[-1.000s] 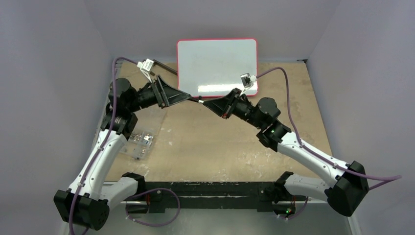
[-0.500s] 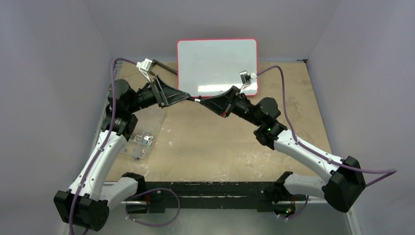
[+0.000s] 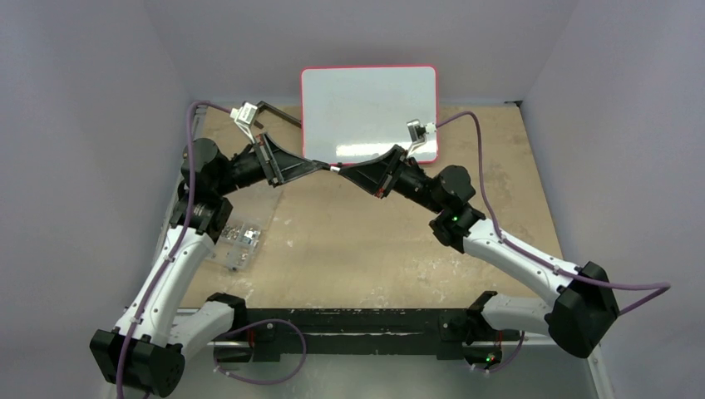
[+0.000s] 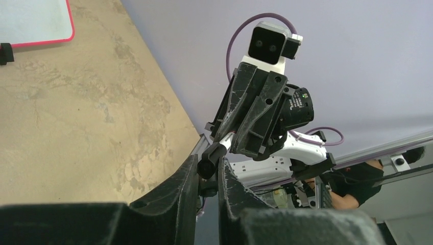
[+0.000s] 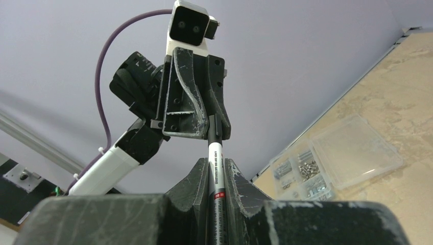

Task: Write a sentence on the whiteboard
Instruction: Open the whiteboard marker at the center of the board.

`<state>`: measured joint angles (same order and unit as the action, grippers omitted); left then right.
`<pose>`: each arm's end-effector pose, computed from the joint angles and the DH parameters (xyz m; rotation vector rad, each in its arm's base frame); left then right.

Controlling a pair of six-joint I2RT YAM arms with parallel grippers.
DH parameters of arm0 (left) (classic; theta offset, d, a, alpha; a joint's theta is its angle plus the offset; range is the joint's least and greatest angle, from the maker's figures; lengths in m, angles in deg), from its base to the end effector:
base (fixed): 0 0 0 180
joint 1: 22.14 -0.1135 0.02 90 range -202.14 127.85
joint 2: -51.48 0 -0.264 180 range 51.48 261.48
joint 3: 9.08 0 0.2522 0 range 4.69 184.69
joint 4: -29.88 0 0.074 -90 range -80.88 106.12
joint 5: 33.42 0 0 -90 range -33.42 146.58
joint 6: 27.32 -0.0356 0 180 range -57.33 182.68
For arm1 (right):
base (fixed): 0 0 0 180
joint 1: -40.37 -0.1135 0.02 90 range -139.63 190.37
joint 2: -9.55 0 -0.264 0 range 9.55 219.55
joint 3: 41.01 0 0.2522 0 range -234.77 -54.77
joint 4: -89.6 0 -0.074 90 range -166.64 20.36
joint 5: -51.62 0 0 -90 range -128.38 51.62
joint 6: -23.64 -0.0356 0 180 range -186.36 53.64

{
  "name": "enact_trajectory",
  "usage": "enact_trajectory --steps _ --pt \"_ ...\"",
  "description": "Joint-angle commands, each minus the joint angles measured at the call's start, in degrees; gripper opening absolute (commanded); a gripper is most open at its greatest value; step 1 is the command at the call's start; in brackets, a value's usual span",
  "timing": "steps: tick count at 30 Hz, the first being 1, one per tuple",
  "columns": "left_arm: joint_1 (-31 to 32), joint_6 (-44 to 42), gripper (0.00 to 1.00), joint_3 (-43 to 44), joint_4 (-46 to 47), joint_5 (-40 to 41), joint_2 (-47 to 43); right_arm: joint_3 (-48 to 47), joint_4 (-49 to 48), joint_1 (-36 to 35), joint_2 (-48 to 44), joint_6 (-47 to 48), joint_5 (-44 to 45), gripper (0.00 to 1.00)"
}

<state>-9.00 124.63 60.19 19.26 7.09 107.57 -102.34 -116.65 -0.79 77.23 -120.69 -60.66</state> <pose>0.2035 -0.0753 0.3944 0.0419 1.8095 -1.6348 0.1951 0.1885 0.3662 -0.2279 1.4238 1.6485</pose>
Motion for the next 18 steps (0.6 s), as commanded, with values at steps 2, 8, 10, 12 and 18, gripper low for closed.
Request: enact_trajectory --steps 2,8,10,12,18 --pt "-0.31 -0.59 0.06 -0.48 1.83 -0.38 -0.15 0.29 -4.94 0.21 -0.42 -2.09 -1.18 0.00" --pt "-0.31 1.19 0.00 -1.29 6.08 -0.95 0.10 2.05 -5.22 0.42 -1.75 -3.18 -1.22 0.00" --pt "-0.31 1.50 0.00 -1.30 7.01 -1.12 0.17 2.55 -5.27 0.55 -2.28 -3.41 -1.27 0.00" --pt "-0.31 1.92 0.00 -1.21 7.12 -1.13 0.37 2.74 -5.09 0.65 -2.69 -3.31 -1.27 0.00" --pt "-0.31 2.68 0.21 -1.55 7.47 -1.04 1.29 2.57 -5.07 0.78 -2.67 -3.35 -1.26 0.00"
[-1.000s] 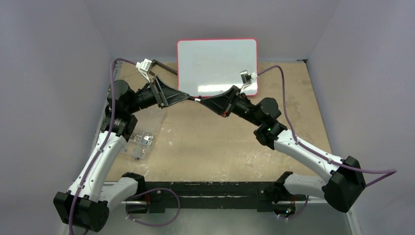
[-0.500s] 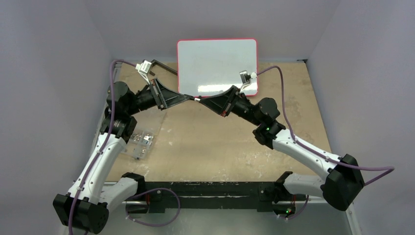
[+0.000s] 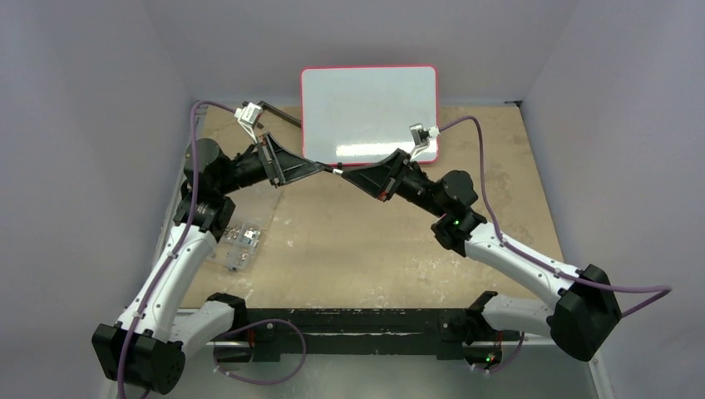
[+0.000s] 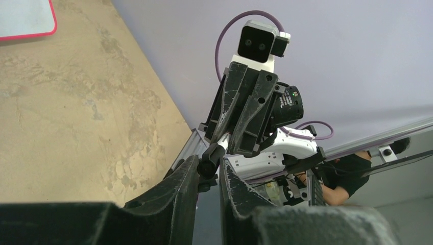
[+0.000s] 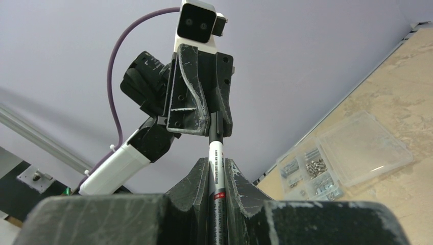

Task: Write a sentence on the whiteboard
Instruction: Open the whiteboard marker at the center of the board.

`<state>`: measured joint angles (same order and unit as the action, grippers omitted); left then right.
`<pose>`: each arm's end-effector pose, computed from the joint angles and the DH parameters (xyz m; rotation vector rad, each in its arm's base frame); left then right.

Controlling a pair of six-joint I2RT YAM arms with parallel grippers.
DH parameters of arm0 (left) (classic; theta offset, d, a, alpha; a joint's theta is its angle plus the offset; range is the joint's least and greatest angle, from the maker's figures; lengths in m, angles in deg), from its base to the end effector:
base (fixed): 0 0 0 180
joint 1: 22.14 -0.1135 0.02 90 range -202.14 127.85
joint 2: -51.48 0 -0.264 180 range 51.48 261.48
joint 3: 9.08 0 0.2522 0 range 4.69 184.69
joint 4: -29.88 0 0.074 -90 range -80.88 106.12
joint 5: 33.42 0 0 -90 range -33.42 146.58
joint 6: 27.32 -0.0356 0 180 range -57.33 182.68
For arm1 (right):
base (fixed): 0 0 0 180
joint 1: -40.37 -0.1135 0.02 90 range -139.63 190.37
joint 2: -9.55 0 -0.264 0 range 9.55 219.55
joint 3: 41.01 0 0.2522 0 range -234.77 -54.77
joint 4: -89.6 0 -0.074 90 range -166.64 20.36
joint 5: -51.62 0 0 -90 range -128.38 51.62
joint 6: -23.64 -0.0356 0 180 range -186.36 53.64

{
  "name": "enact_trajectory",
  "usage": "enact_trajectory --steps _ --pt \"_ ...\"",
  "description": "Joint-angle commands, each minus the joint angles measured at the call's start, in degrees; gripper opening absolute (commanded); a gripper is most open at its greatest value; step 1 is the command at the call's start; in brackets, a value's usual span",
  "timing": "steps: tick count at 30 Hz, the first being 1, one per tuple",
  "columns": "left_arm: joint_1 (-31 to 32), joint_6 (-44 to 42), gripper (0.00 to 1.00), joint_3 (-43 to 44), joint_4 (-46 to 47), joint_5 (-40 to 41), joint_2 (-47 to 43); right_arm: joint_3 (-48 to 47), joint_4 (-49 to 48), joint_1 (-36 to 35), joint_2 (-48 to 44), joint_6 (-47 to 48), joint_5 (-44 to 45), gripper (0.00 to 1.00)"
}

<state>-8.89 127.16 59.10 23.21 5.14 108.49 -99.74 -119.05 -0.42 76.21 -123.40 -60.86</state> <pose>0.2073 -0.0774 0.3913 0.0601 1.8024 -1.6855 0.1919 0.1835 0.3589 -0.1980 1.4227 1.6863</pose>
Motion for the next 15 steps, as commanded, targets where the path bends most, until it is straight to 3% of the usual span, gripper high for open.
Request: enact_trajectory --steps 1,10,15 --pt "-0.42 -0.41 0.21 -0.31 2.52 1.02 0.41 -0.07 -2.86 0.42 -1.50 -0.93 -1.07 0.00" --pt "0.04 -0.29 0.30 -0.28 2.77 1.08 0.55 -0.54 -5.53 0.62 0.76 -2.37 -1.69 0.00" --pt "1.33 0.28 0.30 -0.19 3.88 1.47 1.46 -1.00 -6.27 0.58 2.01 -2.71 -1.90 0.00"
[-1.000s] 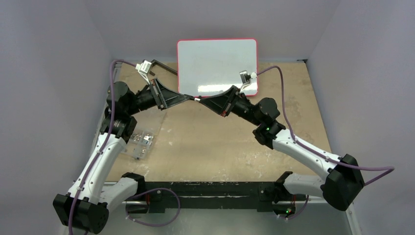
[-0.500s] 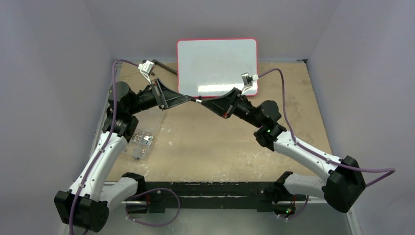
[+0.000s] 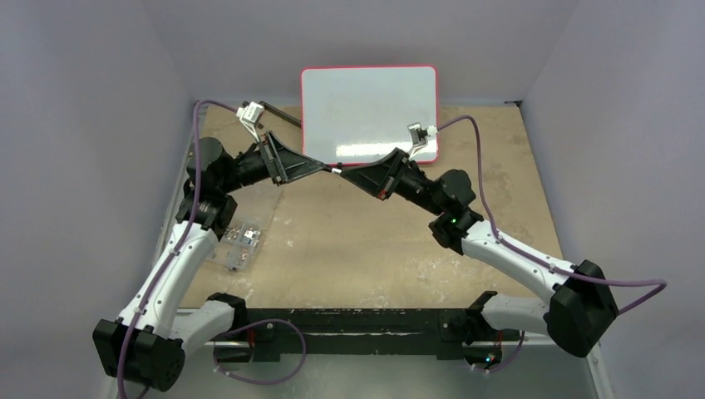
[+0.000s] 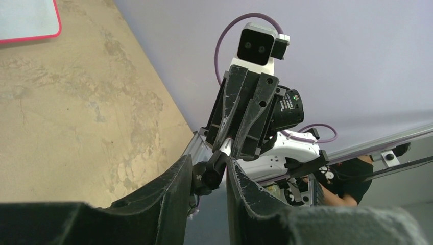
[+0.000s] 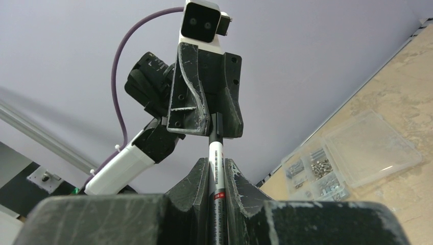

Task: Write a sentence on the whiteboard
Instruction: Open the whiteboard marker at the center of the board, then place the pen cap at the center of the board.

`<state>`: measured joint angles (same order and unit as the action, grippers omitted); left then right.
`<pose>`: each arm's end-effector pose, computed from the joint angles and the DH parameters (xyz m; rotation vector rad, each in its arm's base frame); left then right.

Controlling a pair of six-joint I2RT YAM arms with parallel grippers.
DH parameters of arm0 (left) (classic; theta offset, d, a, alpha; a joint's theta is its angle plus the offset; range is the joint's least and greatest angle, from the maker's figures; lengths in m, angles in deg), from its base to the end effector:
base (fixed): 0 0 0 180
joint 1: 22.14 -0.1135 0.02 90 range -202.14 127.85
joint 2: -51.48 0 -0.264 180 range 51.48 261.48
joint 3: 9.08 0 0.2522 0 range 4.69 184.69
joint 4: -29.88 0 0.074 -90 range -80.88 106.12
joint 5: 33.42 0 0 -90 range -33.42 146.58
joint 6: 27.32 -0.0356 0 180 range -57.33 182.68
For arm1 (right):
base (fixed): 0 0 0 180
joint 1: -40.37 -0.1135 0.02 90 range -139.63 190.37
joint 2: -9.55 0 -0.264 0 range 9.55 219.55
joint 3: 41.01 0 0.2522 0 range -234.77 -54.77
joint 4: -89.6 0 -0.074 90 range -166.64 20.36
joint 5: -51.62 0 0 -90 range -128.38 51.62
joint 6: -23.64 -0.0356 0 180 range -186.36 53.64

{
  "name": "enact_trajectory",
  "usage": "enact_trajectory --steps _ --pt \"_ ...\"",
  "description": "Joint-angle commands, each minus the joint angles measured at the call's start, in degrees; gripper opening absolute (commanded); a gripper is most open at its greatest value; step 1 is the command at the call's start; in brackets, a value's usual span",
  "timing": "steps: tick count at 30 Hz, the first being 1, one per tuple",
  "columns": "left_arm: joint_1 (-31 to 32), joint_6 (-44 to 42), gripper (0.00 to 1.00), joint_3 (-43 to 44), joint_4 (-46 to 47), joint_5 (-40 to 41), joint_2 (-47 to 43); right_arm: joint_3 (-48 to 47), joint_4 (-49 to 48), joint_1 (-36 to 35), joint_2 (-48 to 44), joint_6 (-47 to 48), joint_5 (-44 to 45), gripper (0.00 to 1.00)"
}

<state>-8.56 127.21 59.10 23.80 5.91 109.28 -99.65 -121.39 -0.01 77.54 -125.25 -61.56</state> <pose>0.2110 -0.0793 0.3896 0.0492 1.8032 -1.6820 0.1959 0.1850 0.3566 -0.1877 1.4162 1.7161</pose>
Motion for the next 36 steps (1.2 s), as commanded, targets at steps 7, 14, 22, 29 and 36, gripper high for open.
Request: enact_trajectory --steps 7,14,22,29,36 --pt "1.88 0.17 0.07 -0.18 3.24 1.81 1.09 -0.61 -4.47 0.15 1.20 -1.07 -1.27 0.00" --pt "1.73 -0.86 0.00 -0.43 1.56 3.56 0.08 0.11 -3.92 0.34 0.13 -1.03 -0.94 0.00" --pt "-2.05 0.70 0.00 -0.20 -0.11 4.80 -0.73 4.51 -0.79 3.67 -5.79 0.45 -1.48 0.00" --pt "-2.16 1.99 0.00 0.07 -0.22 5.45 -0.61 7.50 -0.05 4.35 -8.93 0.87 -2.28 0.00" --pt "-2.77 -8.95 0.00 1.98 -17.87 10.38 -1.58 5.59 18.23 4.45 -14.52 9.58 3.96 0.00"
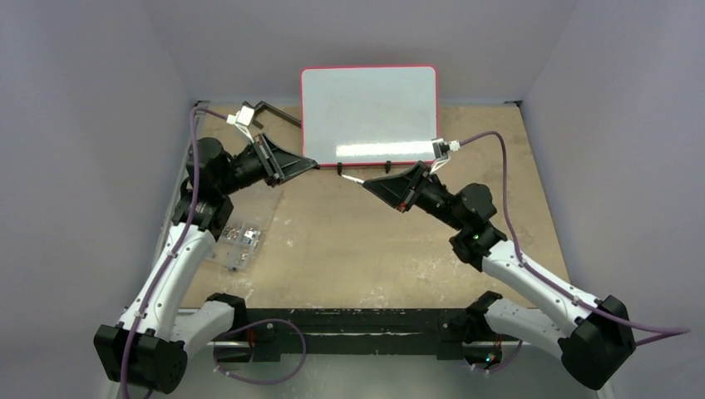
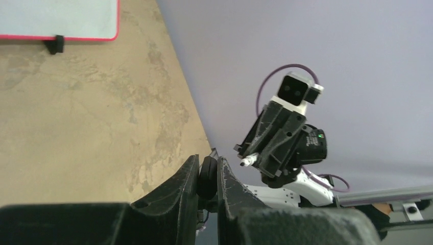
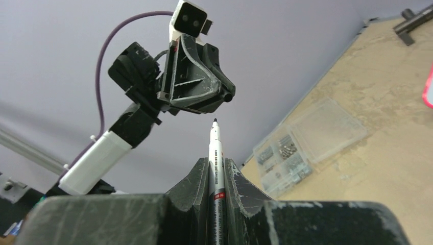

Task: Write a sentence on the whiteboard
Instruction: Place the pen cap at the center of the board.

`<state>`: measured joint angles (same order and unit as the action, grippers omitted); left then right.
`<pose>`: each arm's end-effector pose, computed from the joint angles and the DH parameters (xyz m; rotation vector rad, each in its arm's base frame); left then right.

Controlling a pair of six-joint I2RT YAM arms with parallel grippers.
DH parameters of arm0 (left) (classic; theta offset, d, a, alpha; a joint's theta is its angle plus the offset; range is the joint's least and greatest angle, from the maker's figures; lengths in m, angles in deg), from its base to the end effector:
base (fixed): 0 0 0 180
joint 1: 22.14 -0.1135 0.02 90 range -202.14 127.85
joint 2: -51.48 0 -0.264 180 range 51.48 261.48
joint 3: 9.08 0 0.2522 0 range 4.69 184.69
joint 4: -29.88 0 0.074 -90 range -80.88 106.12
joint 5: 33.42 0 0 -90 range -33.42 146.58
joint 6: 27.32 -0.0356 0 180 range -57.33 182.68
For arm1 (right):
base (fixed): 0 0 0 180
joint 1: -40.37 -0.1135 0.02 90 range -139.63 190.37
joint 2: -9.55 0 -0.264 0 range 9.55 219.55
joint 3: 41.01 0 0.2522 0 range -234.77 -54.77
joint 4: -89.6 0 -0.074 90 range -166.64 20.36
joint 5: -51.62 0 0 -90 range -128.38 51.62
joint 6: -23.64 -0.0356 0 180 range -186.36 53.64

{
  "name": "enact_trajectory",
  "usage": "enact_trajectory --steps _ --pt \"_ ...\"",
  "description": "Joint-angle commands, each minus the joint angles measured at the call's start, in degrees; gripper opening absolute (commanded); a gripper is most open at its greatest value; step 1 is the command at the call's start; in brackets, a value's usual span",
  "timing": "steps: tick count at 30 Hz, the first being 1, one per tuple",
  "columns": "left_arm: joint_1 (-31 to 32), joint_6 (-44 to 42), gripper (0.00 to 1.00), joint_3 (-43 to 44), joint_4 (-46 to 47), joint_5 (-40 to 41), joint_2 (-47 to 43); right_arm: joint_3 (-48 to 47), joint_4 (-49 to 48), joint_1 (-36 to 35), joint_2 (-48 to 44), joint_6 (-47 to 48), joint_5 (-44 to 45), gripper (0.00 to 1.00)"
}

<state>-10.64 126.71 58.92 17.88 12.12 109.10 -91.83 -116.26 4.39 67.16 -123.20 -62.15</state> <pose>0.2166 -0.0695 0.3791 -0.1487 1.8494 -1.5837 0.1775 0.1466 0.3414 -0.1529 1.4473 1.6216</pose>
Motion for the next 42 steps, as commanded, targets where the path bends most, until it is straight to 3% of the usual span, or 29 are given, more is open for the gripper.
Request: enact_trajectory --steps 1,5,11,16,25,30,37,42 --pt "-0.62 -11.30 0.00 2.07 -15.63 5.97 -1.52 -3.48 17.61 0.04 -5.07 9.76 6.59 0.00" --pt "-0.12 -20.16 0.00 -3.41 -23.71 11.70 -1.78 -7.18 28.30 0.04 -7.87 15.42 13.01 0.00" --pt "6.59 -25.96 0.00 -12.32 -24.43 22.74 1.37 -9.69 35.77 0.09 -10.13 18.69 17.14 0.00" --pt "11.17 -26.68 0.00 -19.09 -18.11 26.12 5.28 -10.67 40.84 0.05 -12.31 18.45 18.81 0.00" --pt "13.00 -26.16 0.01 -26.64 -4.92 25.51 13.88 -10.09 46.74 0.10 -17.01 17.06 23.17 0.00" --pt "13.36 -26.61 0.14 -25.94 -3.75 25.90 16.80 -9.81 47.32 0.06 -16.95 17.55 23.60 0.00" --pt "13.44 -27.38 0.56 -23.73 -6.74 26.51 17.29 -11.16 47.94 0.11 -14.94 21.06 25.51 0.00" --pt "13.36 -29.16 0.75 -18.21 -14.92 29.67 13.74 -11.23 47.52 0.04 -14.02 23.57 26.28 0.00"
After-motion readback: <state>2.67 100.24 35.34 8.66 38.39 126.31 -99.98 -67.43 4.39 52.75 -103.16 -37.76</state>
